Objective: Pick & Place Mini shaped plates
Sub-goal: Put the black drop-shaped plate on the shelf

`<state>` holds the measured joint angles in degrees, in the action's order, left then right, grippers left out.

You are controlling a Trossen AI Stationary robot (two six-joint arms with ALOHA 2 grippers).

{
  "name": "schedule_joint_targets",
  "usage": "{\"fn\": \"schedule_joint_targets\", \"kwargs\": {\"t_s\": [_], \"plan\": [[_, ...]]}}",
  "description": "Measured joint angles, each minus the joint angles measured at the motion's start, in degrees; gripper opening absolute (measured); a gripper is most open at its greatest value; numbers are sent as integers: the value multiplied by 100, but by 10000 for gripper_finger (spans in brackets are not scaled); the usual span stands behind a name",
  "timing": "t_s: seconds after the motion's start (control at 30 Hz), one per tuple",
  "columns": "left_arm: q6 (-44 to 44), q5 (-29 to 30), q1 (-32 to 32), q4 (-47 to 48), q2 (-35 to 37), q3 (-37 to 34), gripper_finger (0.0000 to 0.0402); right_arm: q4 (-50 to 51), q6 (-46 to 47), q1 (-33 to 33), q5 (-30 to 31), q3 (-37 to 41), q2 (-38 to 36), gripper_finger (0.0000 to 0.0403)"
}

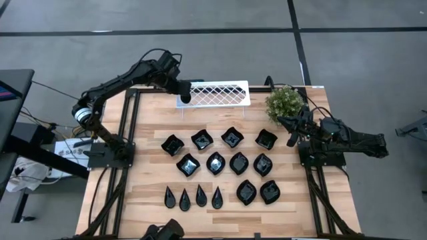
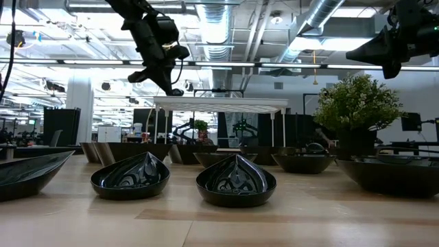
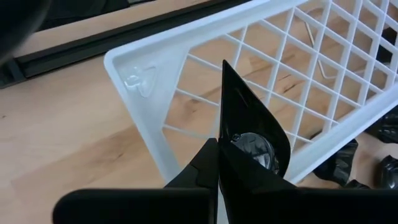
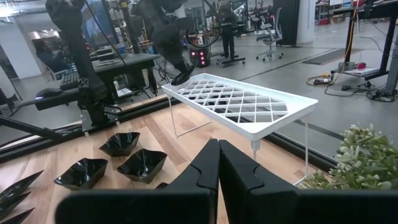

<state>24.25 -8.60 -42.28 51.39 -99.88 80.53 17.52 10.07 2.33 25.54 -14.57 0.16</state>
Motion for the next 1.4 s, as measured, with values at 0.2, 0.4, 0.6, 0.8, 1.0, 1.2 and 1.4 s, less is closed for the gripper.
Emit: {"fn": "schedule_joint_targets", "kwargs": {"t_s": [0.2, 0.4, 0.6, 0.8, 1.0, 1.2, 1.4], "plan": [[-1, 0, 0, -89, 0, 0, 6, 0, -2, 2, 0, 2, 0, 1], [0, 0, 11, -117, 0, 0, 6, 0, -2, 0, 0, 2, -2, 1], [0, 46, 22, -117, 0, 0, 6, 0, -2, 1, 0, 0, -1, 1], [0, 49, 22, -116, 2, 0, 6, 0, -2, 0, 0, 0, 0, 1], [0, 64, 20, -115, 4, 0, 6, 0, -2, 2, 0, 2, 0, 1], [-101, 145, 20, -113, 4, 0, 6, 0, -2, 0, 0, 0, -1, 1], [-138, 152, 35, -110, 4, -1, 6, 0, -2, 2, 0, 1, 0, 1]]}}
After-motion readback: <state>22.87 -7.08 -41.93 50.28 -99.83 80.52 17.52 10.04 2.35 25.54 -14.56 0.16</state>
